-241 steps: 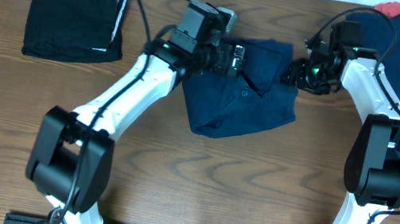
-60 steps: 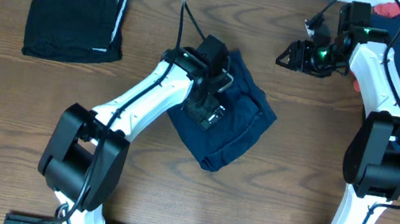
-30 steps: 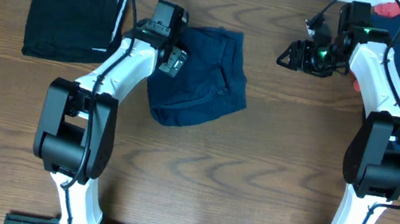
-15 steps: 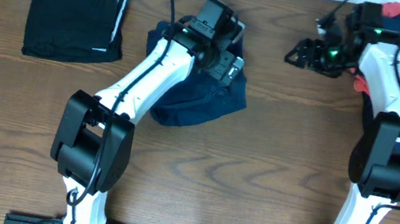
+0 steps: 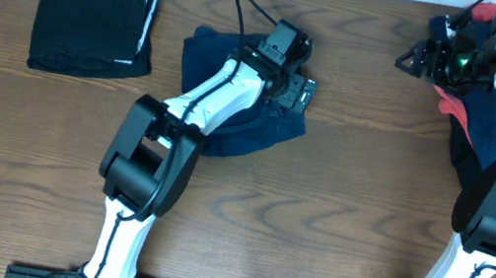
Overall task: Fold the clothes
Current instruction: 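Grasp the folded navy shorts bundle with the left gripper and lift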
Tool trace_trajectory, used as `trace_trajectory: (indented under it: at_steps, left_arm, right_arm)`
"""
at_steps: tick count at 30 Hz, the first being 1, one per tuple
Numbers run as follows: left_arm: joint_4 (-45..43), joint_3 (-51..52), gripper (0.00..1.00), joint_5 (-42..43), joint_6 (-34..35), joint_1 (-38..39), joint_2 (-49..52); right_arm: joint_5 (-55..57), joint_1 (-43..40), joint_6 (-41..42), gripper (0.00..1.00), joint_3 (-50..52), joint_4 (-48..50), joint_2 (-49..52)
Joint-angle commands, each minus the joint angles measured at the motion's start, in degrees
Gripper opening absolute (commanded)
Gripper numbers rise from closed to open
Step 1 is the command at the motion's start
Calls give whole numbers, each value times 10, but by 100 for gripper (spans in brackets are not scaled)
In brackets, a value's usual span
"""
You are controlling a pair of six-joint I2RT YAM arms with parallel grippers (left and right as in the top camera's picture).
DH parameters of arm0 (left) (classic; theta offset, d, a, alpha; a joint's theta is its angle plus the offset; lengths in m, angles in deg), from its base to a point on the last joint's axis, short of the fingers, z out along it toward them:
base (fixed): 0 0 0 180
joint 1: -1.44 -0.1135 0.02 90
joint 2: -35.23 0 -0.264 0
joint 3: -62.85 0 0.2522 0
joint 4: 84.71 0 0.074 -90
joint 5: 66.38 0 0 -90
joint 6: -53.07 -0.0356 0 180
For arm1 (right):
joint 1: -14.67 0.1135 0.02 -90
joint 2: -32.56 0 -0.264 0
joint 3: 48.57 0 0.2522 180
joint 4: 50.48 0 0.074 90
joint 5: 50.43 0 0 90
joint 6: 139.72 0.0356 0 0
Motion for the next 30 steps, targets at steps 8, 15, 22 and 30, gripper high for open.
trace_trajectory:
  at_steps: [8, 15, 22, 30]
  left_arm:
    - [-45, -9, 99, -82, 42, 28, 27]
    - [-41, -8, 95, -82, 52, 30, 68]
    - [-33, -8, 70, -108, 79, 29, 76]
    - [0, -8, 64, -129, 112, 29, 89]
  right_arm:
    - [10, 2, -17, 88, -11, -4, -13]
    - [14, 2, -17, 89, -11, -6, -13]
    - [14, 2, -17, 89, -11, -6, -13]
    - [13, 2, -17, 89, -11, -3, -13]
